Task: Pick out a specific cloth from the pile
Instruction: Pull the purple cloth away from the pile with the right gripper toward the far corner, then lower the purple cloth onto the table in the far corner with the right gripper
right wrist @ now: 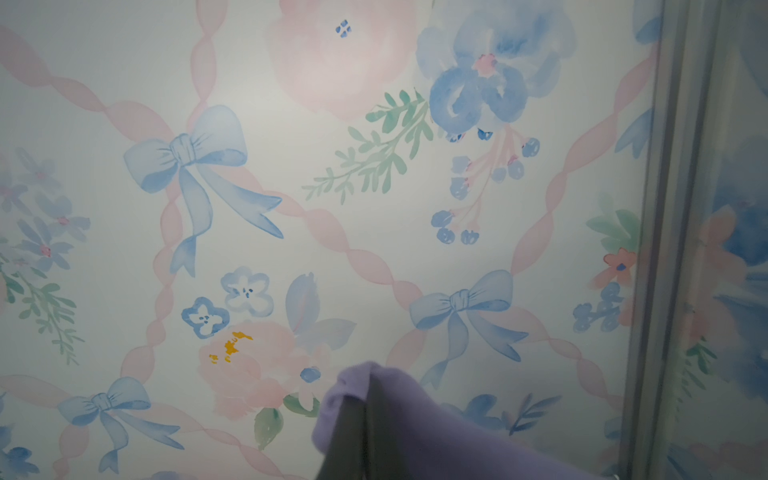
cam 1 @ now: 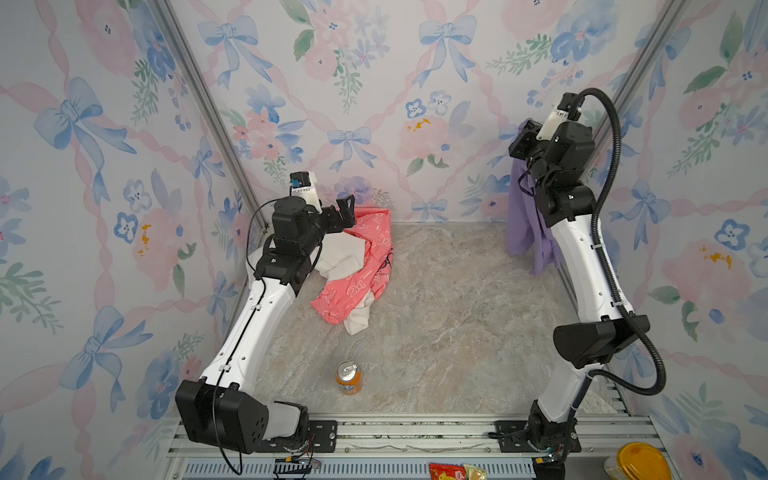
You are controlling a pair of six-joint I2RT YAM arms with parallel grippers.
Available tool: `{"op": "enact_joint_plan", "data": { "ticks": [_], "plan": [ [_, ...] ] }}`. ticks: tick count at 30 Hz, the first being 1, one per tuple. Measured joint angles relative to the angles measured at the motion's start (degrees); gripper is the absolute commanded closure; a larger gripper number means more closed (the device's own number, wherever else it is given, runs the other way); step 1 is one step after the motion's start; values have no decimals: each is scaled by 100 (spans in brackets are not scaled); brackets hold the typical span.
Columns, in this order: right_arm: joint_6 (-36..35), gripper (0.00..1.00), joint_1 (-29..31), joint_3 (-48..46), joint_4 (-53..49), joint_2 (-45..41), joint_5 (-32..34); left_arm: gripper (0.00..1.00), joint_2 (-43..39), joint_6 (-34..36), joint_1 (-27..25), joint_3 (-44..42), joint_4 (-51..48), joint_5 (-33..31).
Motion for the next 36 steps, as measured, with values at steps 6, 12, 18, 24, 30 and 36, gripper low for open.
{"op": "enact_joint_plan", "data": {
  "ticks": [6, 12, 18, 24, 30, 36],
  "plan": [
    [-42, 100, -199, 0, -326, 238, -181, 2, 74, 0, 0, 0, 83, 4],
    [-85, 100, -308, 0, -590, 337, -380, 2, 111, 9, 0, 0, 120, 4],
    [-138, 100, -328, 0, -647, 352, -511, 2, 111, 66, 0, 0, 122, 4],
    [-275, 100, -376, -17, -774, 356, -527, 2, 109, 70, 0, -46, 140, 4],
    [-367, 100, -656, -741, -809, 225, -323, 2, 81, 111, 0, -173, 160, 2],
    [-468, 100, -951, -1884, -927, -133, -55, 2, -48, 116, 0, -308, 160, 2]
  ]
}}
